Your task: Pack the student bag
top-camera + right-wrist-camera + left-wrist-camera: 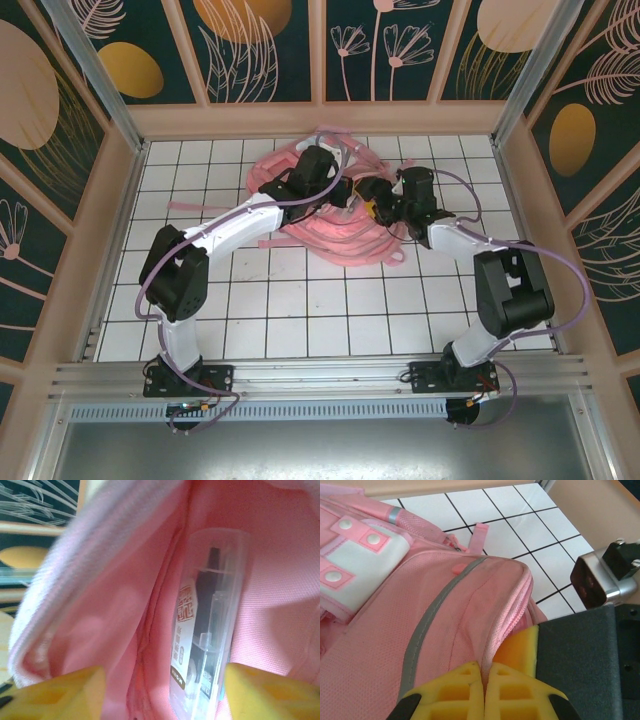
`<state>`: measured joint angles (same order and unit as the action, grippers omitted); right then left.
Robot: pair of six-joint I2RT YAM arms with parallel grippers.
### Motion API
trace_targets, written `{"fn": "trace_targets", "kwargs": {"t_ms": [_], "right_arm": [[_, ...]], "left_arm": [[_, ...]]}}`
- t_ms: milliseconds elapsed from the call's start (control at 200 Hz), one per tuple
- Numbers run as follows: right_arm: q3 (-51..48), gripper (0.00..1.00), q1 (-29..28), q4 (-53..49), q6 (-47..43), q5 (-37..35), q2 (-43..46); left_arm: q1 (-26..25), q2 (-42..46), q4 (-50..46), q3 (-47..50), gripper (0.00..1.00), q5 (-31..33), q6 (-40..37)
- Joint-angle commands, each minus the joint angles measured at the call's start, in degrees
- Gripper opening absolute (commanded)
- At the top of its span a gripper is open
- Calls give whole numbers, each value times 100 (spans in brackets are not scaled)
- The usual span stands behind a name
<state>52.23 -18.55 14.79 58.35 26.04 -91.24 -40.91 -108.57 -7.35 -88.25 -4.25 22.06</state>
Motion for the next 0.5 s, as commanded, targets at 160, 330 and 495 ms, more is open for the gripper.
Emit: {"fn": "trace_targets", "kwargs": {"t_ms": [160, 330, 495], "right_arm": [[112, 55, -165, -1707, -1157, -1166, 730], [306, 66, -740, -2916, -1529, -2333, 1203], [559, 65, -1578, -3136, -1147, -2584, 1117]], "left_arm": [[-1, 220, 444, 51, 65, -277, 495], [274, 657, 555, 710, 85, 595, 818], [1009, 1432, 1094, 1914, 94, 573, 1515]]}}
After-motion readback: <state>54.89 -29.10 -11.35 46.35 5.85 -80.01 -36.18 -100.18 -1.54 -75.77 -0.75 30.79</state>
